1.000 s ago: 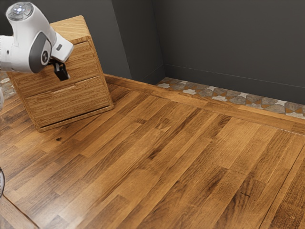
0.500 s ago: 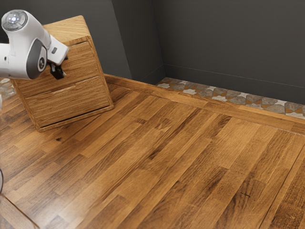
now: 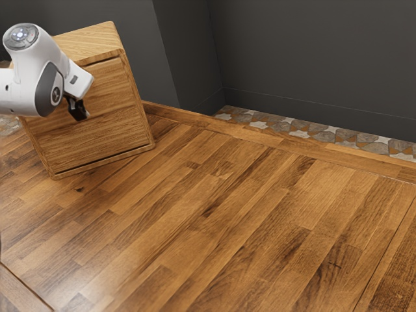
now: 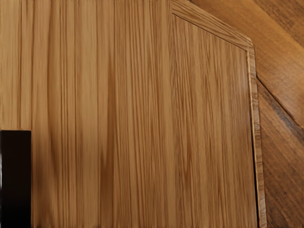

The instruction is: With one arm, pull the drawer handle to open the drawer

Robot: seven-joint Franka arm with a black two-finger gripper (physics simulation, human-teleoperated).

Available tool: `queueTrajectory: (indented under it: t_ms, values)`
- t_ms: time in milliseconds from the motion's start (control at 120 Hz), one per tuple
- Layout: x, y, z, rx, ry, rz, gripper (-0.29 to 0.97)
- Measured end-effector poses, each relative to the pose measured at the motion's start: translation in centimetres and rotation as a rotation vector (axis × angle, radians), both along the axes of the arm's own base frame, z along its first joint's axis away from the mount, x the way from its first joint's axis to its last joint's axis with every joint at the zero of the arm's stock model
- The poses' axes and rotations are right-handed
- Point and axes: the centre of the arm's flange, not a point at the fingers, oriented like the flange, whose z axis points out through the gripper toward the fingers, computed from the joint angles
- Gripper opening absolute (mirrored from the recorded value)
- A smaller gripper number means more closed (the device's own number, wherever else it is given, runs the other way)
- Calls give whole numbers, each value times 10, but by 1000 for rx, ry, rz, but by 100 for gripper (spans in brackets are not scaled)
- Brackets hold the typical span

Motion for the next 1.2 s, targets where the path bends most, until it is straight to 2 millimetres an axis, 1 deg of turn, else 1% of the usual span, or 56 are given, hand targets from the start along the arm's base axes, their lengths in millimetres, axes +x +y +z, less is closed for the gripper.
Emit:
queueTrajectory:
  t_ms: [100, 175, 483, 550, 633, 750, 833, 892, 950, 1050, 1150, 1200]
  values:
    - [-13, -10, 5, -25, -2, -11, 61]
    - [-19, -18, 8, -39, -4, -21, 65]
    - [-55, -32, 26, -59, -21, -31, 66]
    - [-58, -32, 23, -61, -15, -31, 68]
    - [-55, -31, 15, -58, -3, -32, 75]
    - [-57, -32, 9, -57, 5, -35, 70]
    - [-67, -38, 13, -65, 0, -40, 66]
    - [-74, -39, 17, -68, -9, -38, 67]
    - [-79, -44, 21, -66, -10, -46, 69]
    - [-82, -50, 21, -66, -8, -55, 68]
    - [-84, -55, 17, -73, 0, -63, 68]
    - [-88, -59, 17, -76, -1, -68, 66]
